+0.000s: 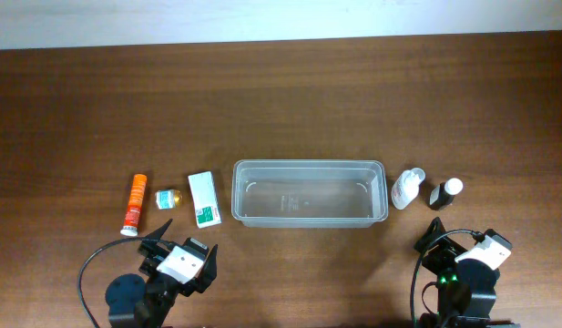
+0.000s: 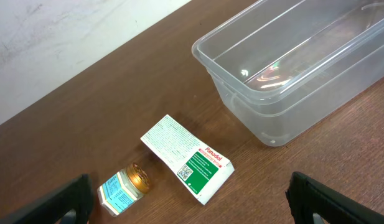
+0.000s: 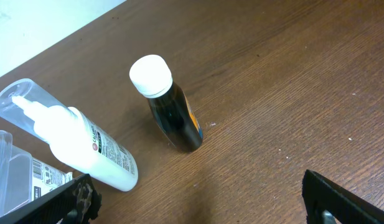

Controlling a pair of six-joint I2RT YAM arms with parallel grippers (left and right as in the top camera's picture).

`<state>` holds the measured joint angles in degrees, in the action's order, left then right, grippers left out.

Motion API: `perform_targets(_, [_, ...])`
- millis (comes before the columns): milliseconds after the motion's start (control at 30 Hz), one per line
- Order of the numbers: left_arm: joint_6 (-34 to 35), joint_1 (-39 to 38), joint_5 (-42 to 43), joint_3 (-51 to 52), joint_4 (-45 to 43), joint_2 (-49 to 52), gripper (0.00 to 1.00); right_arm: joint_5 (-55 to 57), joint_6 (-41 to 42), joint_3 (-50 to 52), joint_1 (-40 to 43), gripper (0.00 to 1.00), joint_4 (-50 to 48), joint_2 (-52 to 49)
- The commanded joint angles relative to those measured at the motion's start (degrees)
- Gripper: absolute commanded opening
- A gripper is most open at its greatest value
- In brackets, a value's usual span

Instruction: Pack container

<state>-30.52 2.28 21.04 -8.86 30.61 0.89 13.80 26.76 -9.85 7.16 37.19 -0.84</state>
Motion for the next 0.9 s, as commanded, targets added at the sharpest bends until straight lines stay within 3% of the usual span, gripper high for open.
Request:
perform_targets(0, [0.3,0.2,0.6,0.3,0.0,-0.5,1.0,-0.5,-0.4,0.5,0.4,0.98,-0.2,0.6])
perform_targets(867, [0.3,0.2,0.6,0.3,0.0,-0.5,1.0,-1.8,-0.4,0.5,0.4,0.98,-0.2,0.6])
